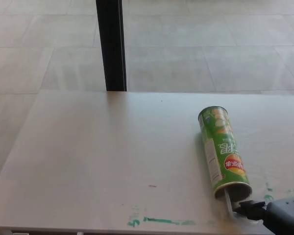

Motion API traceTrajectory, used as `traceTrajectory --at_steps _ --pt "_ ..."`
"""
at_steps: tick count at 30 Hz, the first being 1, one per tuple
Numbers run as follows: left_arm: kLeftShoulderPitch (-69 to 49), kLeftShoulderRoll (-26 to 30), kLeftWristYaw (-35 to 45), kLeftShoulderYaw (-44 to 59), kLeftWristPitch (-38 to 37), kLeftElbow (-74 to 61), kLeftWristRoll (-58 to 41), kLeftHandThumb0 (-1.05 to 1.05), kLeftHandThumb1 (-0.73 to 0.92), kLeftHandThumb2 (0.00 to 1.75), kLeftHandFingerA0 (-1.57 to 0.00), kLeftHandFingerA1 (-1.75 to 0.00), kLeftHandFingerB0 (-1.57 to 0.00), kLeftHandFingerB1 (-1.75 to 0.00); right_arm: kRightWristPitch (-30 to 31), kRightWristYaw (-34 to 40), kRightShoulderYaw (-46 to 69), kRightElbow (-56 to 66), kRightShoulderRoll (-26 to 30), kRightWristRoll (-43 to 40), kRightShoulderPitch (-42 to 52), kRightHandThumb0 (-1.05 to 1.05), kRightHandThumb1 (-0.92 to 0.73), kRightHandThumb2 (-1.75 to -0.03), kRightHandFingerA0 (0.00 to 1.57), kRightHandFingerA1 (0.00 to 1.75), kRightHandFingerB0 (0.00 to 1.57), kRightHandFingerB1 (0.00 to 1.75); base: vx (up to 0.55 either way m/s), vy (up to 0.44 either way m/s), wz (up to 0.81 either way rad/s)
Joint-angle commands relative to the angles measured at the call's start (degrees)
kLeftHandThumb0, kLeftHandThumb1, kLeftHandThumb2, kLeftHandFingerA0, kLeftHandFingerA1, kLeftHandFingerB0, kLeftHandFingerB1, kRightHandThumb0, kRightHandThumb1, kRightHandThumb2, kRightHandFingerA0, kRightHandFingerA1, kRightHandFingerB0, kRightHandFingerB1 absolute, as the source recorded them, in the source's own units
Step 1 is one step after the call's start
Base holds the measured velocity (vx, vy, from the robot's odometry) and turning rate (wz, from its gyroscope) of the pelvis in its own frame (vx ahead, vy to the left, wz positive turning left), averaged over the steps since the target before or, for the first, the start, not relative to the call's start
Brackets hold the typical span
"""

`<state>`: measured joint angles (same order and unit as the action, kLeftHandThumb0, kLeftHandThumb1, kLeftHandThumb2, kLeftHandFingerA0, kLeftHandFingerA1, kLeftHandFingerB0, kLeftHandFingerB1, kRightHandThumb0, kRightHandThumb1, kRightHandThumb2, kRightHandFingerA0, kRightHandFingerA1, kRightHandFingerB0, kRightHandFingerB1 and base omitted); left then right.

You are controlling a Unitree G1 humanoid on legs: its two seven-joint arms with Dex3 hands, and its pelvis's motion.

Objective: Use the finger on the right hand of the robot to pull out the chips tray kept inside a container in the middle of the desk

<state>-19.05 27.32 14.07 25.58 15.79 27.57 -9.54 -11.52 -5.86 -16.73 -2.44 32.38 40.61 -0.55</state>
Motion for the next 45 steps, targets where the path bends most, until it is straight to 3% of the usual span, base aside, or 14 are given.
traceTrajectory --at_steps 1,11,22,23,24,32,36,38,39,42,43,45 --pt "0.21 1.08 -0.01 0.26 -0.44 0.51 0.23 -0.23 0.7 0.6 -0.56 -0.65 -0.5 -0.55 -0.5 -2.87 1.48 1.96 1.61 -3.36 4.24 -0.38 -0.59 -0.57 0.93 1.39 0.52 0.4 0.0 0.0 0.0" --pt "0.13 1.41 0.04 0.28 -0.35 0.21 0.34 -0.23 0.71 0.6 -0.54 -0.64 -0.5 -0.55 -1.78 -6.58 7.44 9.56 3.91 -10.66 15.04 -0.35 -0.56 -0.6 0.91 1.45 0.52 0.38 0.0 0.0 0.0" --pt "1.31 2.19 0.76 0.15 -0.82 1.71 0.33 -0.23 0.7 0.6 -0.52 -0.63 -0.49 -0.55 -3.9 -6.6 10.75 11.0 1.29 -16.39 19.81 -0.26 -0.54 -0.58 0.92 1.4 0.56 0.39 0.0 0.0 0.0" --pt "4.03 3.76 4.28 -1.69 -9.69 9.4 1.84 -0.25 0.66 0.65 -0.59 -0.72 -0.5 -0.62 -3.2 -6.58 10.68 11.92 1.5 -15.13 20.47 -0.3 -0.56 -0.57 0.93 1.39 0.54 0.37 0.0 0.0 0.0" --pt "3.24 3.44 3.45 -1.47 -7.46 7.03 1.4 -0.25 0.67 0.63 -0.55 -0.7 -0.51 -0.61 -3.46 -6.42 10.66 12.0 0.98 -15.84 20.78 -0.3 -0.56 -0.56 0.94 1.39 0.56 0.38 0.0 0.0 0.0" --pt "4.25 4.11 4.28 -1.92 -10.12 10.32 0.74 -0.24 0.66 0.64 -0.54 -0.72 -0.5 -0.62 -4.02 -6.74 10.13 12.25 0.59 -15.81 20.95 -0.33 -0.55 -0.59 0.93 1.39 0.55 0.38 0.0 0.0 0.0" --pt "4.1 4.11 3.9 -2.24 -10.48 10.65 1.0 -0.24 0.66 0.63 -0.54 -0.7 -0.5 -0.6 -2.08 -6.57 10.16 13.06 0.36 -13.67 20.87 -0.35 -0.55 -0.6 0.89 1.41 0.46 0.36 0.0 0.0 0.0" --pt "4.33 4.24 3.74 -2.84 -11.65 11.68 1.63 -0.25 0.66 0.65 -0.63 -0.74 -0.53 -0.63 -1.21 -6.47 11.29 13.75 0.25 -14.13 19.92 -0.31 -0.53 -0.59 0.88 1.44 0.31 0.34 0.0 0.0 0.0" --pt "3.38 3.83 4.0 -2.05 -8.99 8.94 0.24 -0.23 0.68 0.63 -0.54 -0.71 -0.49 -0.61 -1.3 -6.06 11.82 13.59 -0.15 -14.77 19.34 -0.28 -0.52 -0.6 0.87 1.46 0.28 0.34 0.0 0.0 0.0" --pt "4.71 3.88 3.33 -2.21 -10.55 11.82 0.7 -0.24 0.66 0.64 -0.57 -0.73 -0.52 -0.62 -0.06 -6.91 14.32 15.39 0.53 -15.47 17.82 -0.26 -0.5 -0.58 0.83 1.49 0.12 0.32 0.0 0.0 0.0" --pt "3.81 3.8 3.42 -1.98 -10.54 10.87 0.52 -0.26 0.65 0.66 -0.58 -0.75 -0.52 -0.63 1.3 -7.11 16.69 16.98 1.52 -15.03 17.21 -0.27 -0.51 -0.59 0.85 1.47 0.08 0.24 0.0 0.0 0.0" --pt "3.78 3.89 3.3 -2.03 -10.67 11.04 0.66 -0.25 0.66 0.63 -0.56 -0.72 -0.51 -0.62 1.55 -8.17 20.13 18.02 2.7 -16.95 16.9 -0.29 -0.53 -0.58 0.86 1.53 0.0 0.28 0.0 0.0 0.0"
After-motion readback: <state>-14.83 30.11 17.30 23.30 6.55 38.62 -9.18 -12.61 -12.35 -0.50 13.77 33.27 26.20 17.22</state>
